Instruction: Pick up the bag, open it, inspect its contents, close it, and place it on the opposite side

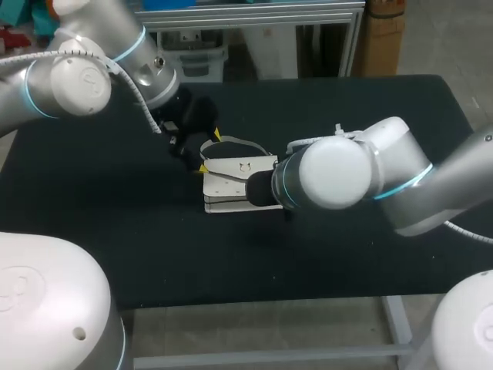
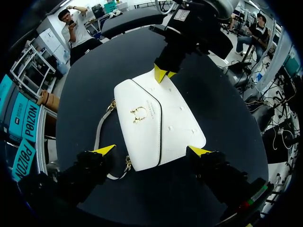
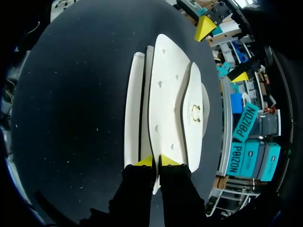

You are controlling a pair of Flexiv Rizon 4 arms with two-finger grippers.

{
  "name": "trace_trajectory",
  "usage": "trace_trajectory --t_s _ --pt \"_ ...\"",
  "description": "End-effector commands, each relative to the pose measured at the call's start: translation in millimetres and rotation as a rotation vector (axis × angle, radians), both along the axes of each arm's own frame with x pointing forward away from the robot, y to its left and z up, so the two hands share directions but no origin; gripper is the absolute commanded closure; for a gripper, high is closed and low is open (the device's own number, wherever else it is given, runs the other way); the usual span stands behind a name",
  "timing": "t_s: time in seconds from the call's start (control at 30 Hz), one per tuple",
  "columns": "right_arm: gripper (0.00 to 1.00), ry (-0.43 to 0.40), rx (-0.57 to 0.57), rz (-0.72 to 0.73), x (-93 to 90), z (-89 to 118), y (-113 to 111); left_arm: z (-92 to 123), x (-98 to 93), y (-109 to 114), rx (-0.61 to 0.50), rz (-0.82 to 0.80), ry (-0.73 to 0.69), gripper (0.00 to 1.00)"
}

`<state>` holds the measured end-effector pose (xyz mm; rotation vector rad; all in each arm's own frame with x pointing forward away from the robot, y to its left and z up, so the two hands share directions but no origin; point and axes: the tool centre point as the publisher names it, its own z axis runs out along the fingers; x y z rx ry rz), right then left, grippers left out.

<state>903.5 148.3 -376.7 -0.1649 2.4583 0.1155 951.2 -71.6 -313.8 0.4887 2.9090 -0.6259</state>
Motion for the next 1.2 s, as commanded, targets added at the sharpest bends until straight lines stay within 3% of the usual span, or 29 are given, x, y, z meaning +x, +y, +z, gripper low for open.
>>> trace_trajectory --t_s 0.03,0.47,0.73,0.9,1.07,1.2 --pt "1.0 -0.005 0.002 0.0 -1.0 -2 0 -1 0.1 0 -0.002 0.0 -0.001 0.0" --pt "1.0 -0.005 0.002 0.0 -1.0 -2 0 -1 0.1 0 -0.002 0.0 -0.001 0.0" --pt "1.0 -0.005 0.002 0.0 -1.0 -2 0 12 -46.2 -13 -0.016 -0.028 -0.233 0.0" --pt "1.0 -0.005 0.002 0.0 -1.0 -2 0 11 -63.5 -20 -0.038 -0.027 -0.347 0.0" --pt "1.0 -0.005 0.002 0.0 -1.0 -2 0 -2 -73.0 -29 -0.037 -0.037 -0.432 0.0" --pt "1.0 -0.005 0.002 0.0 -1.0 -2 0 -10 -69.1 -33 -0.048 -0.039 -0.481 0.0"
